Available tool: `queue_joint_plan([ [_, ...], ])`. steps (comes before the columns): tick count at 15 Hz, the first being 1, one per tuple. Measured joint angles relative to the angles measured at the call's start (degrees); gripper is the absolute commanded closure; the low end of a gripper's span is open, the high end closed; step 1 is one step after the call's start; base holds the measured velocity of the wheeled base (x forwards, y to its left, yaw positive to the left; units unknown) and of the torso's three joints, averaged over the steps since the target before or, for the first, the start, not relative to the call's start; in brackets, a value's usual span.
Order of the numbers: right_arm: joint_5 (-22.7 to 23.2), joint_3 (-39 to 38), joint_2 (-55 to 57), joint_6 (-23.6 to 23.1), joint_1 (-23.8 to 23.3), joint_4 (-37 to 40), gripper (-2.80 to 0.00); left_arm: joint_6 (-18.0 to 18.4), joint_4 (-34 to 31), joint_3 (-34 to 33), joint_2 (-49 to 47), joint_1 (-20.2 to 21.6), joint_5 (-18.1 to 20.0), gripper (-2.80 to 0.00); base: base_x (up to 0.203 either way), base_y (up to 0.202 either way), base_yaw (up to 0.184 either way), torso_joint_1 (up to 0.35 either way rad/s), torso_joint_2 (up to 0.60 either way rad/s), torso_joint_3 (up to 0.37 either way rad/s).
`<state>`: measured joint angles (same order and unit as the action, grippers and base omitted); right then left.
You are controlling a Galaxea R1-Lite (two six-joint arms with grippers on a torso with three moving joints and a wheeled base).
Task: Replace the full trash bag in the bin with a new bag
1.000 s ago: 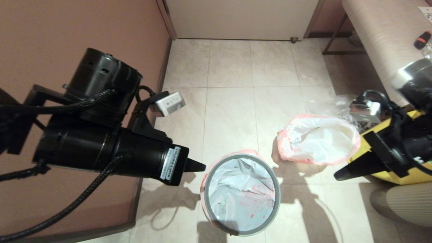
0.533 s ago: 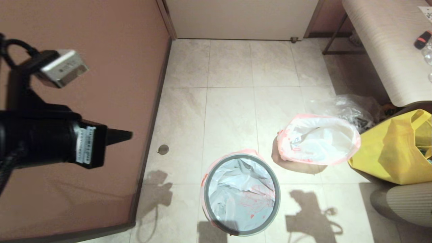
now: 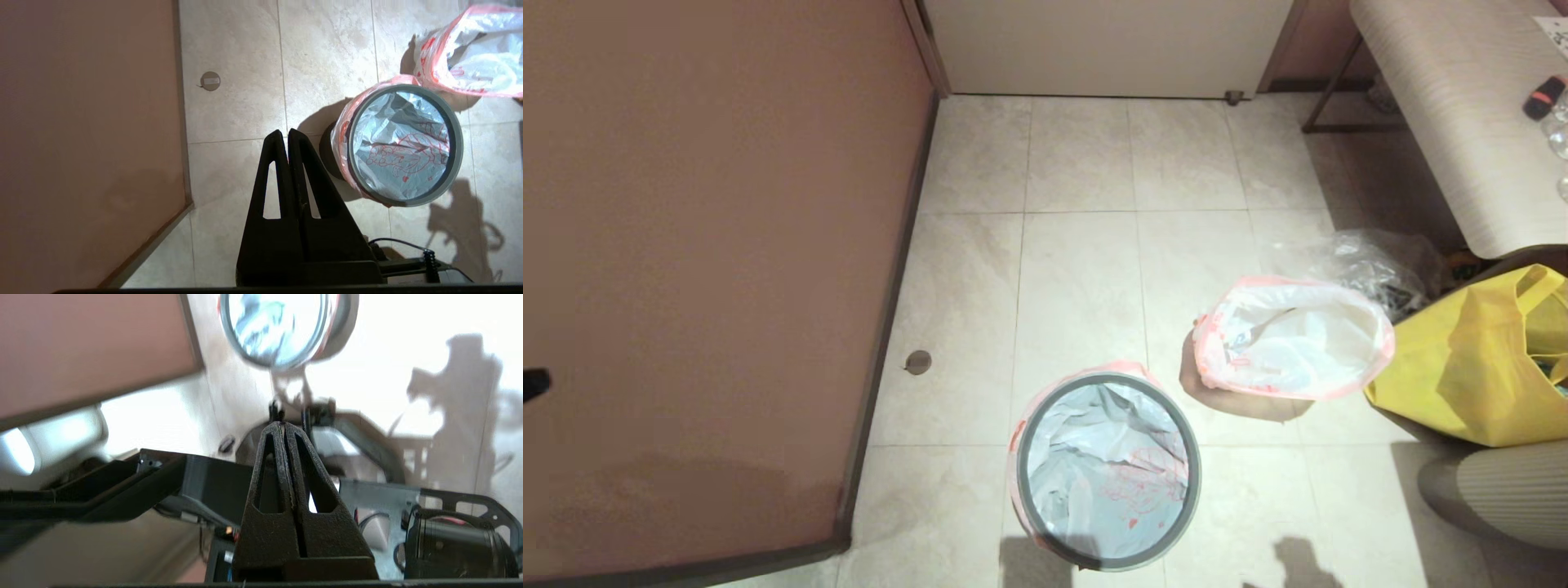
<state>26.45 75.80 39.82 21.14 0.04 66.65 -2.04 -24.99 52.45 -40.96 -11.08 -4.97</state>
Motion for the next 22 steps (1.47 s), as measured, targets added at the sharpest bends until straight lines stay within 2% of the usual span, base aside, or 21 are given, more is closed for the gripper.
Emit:
queue_joint_plan([
  [2, -1.35, -0.32, -5.86, 0.19, -1.21, -0.06, 0.0, -0.16, 0.52, -3.06, 6.93, 4.96, 4.12, 0.0, 0.0, 0.0, 0.0, 0.0, 0.0, 0.0],
  [4, -2.49, -0.85, -10.56, -0.03, -1.81, -0.13, 0.0, -0.27, 0.7, -5.47, 12.8, 8.02, 6.41, 0.0, 0.0, 0.0, 0.0, 0.0, 0.0, 0.0],
  [6, -3.84, -2.3, -14.98, -2.04, -2.07, -0.36, 0.0, -0.13, 0.71, -8.18, 18.49, 9.34, 7.81, 0.0, 0.0, 0.0, 0.0, 0.0, 0.0, 0.0],
  [9, -8.78, -7.29, -21.53, -7.24, -1.92, -0.73, 0.0, 0.33, 0.42, -13.72, 26.8, 11.05, 9.01, 0.0, 0.0, 0.0, 0.0, 0.0, 0.0, 0.0],
  [11, -11.18, -10.92, -25.51, -10.56, -0.53, -1.02, 0.0, 2.33, 0.41, -19.94, 31.8, 11.34, 10.31, 0.0, 0.0, 0.0, 0.0, 0.0, 0.0, 0.0],
  [14, -13.14, -18.56, -30.33, -12.18, 0.4, -3.29, 0.0, 5.48, 1.7, -31.42, 38.03, 11.38, 10.11, 0.0, 0.0, 0.0, 0.0, 0.0, 0.0, 0.0],
  [16, -13.53, -25.9, -33.48, -13.83, 0.4, -9.12, 0.0, 6.37, 5.77, -39.5, 39.76, 11.32, 7.9, 0.0, 0.0, 0.0, 0.0, 0.0, 0.0, 0.0],
  [18, -14.11, -35.38, -35.64, -15.89, 0.38, -17.78, 0.0, 7.13, 13.78, -46.43, 40.6, 11.32, 6.12, 0.0, 0.0, 0.0, 0.0, 0.0, 0.0, 0.0],
  [19, -14.91, -40.37, -36.4, -16.73, 0.34, -22.75, 0.0, 7.13, 16.21, -47.76, 40.81, 11.32, 5.67, 0.0, 0.0, 0.0, 0.0, 0.0, 0.0, 0.0],
  [22, -18.86, -56.91, -38.4, -20.21, 0.34, -39.83, 0.0, 6.38, 16.26, -48.93, 41.07, 11.32, 5.41, 0.0, 0.0, 0.0, 0.0, 0.0, 0.0, 0.0],
])
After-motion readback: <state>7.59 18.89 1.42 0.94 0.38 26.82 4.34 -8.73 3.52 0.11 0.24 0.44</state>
